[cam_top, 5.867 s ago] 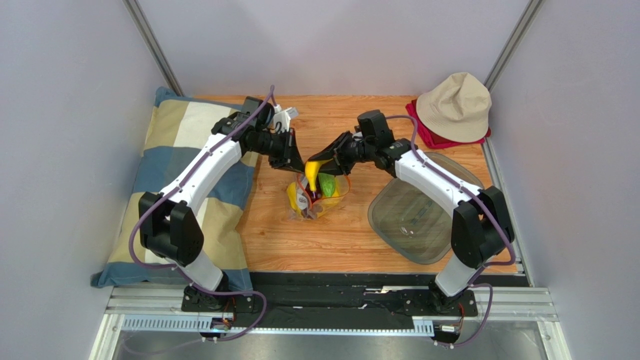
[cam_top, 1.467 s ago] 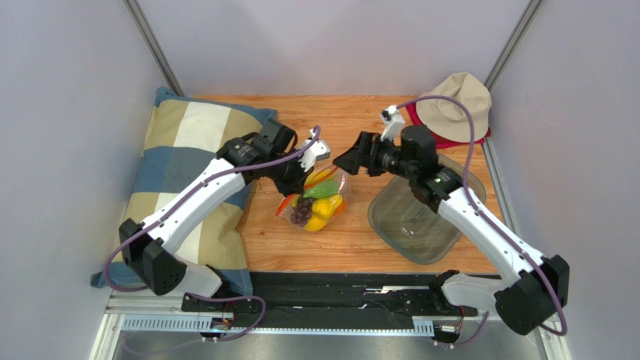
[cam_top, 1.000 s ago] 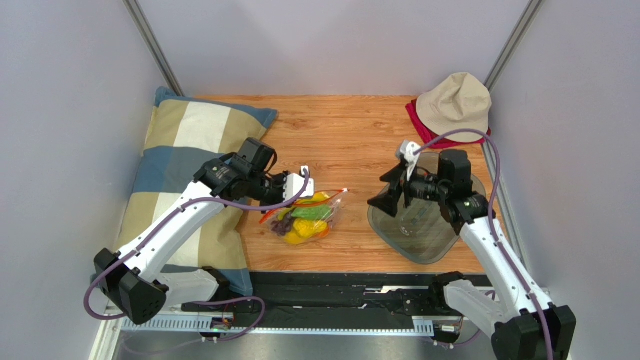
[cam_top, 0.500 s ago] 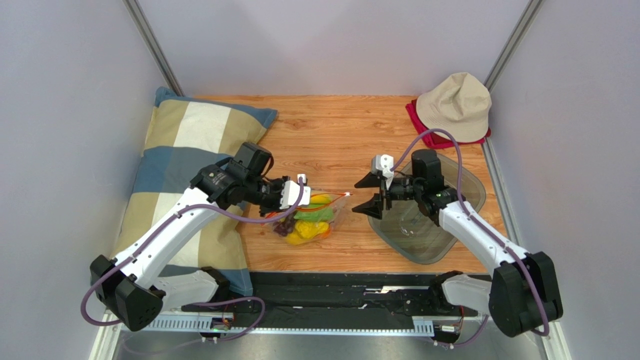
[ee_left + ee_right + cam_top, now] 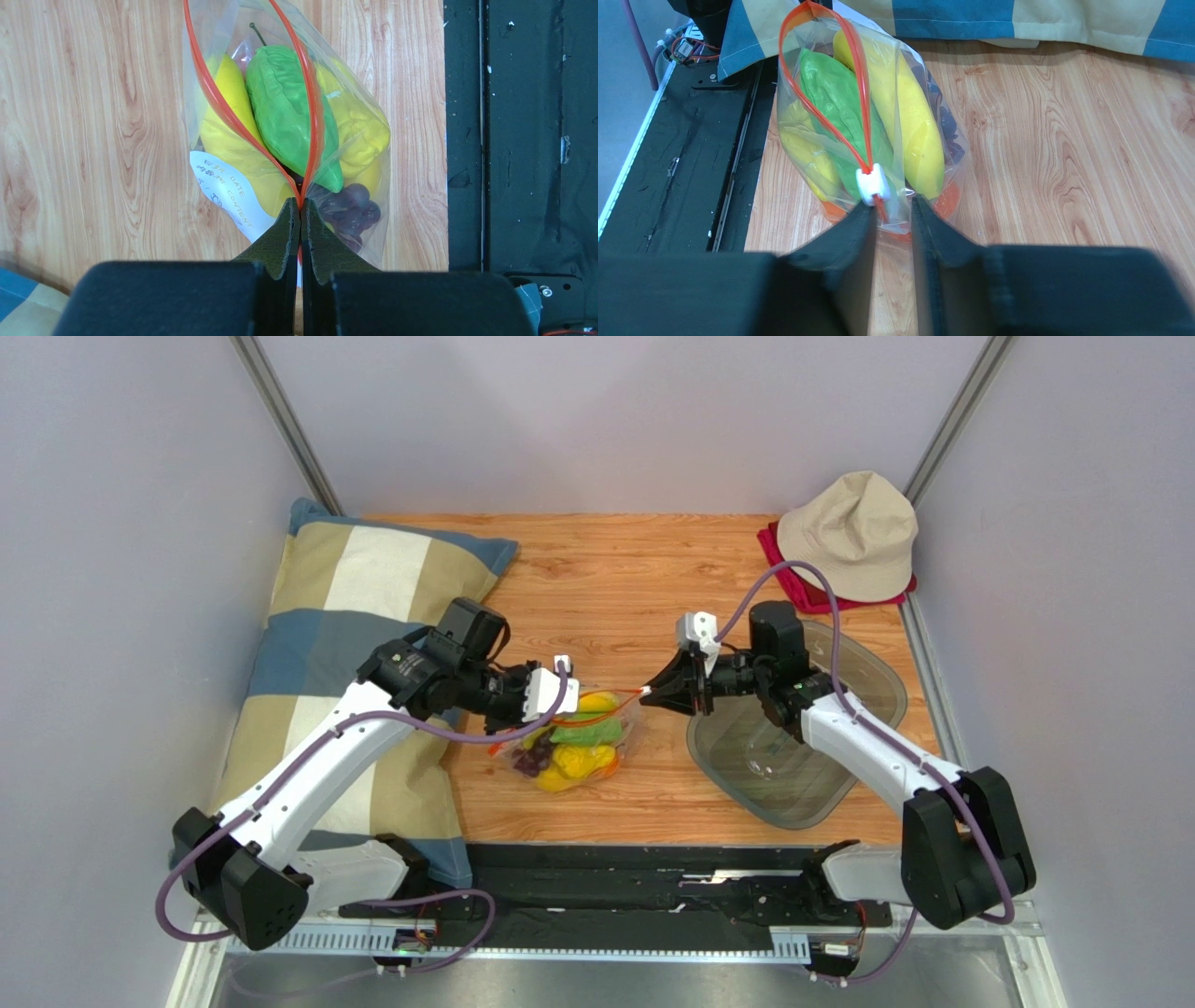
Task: Place the food in the zip-top bag and seal the zipper
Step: Zip the zipper food storage bag at the center of the board.
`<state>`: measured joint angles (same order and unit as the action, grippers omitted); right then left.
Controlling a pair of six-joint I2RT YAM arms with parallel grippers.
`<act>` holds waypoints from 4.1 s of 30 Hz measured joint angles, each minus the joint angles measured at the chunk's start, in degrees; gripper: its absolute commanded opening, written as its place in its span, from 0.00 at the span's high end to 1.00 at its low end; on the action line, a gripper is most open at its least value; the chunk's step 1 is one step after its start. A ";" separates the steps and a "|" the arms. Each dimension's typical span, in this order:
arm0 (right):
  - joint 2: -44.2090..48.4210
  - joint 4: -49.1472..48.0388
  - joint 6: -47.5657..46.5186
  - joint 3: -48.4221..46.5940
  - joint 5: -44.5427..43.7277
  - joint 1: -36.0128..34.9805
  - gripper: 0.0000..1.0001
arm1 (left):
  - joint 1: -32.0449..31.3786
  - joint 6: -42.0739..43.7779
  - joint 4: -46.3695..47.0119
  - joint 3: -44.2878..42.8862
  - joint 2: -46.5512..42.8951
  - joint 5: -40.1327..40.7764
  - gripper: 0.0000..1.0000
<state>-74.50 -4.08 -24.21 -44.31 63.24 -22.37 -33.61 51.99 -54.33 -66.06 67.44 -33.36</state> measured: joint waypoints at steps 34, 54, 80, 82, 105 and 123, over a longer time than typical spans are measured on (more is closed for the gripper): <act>5.07 14.56 -2.34 -4.22 -1.36 -0.11 1.00 | -7.76 -27.41 19.82 -17.99 15.67 -1.46 0.40; 4.70 14.56 1.25 -5.29 -3.02 -0.11 1.00 | -13.05 -30.53 26.58 -12.81 15.67 0.20 0.56; 4.70 14.78 1.77 -5.31 -3.56 -0.37 1.00 | -13.35 -26.60 25.27 -9.81 15.87 1.73 0.91; 4.74 14.78 2.12 -5.29 -3.54 -0.37 1.00 | -13.35 -25.88 24.94 -8.74 14.71 1.97 0.91; 9.46 18.43 3.50 -5.18 -6.58 6.91 1.00 | -10.16 -25.66 14.78 0.31 3.10 7.69 0.94; 6.84 29.22 -0.76 -13.81 -2.99 4.59 0.07 | -7.06 -27.23 9.75 0.13 -1.05 7.96 0.96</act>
<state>-67.66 25.15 -24.97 -58.13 60.25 -17.78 -40.66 24.75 -44.58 -65.93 66.39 -25.41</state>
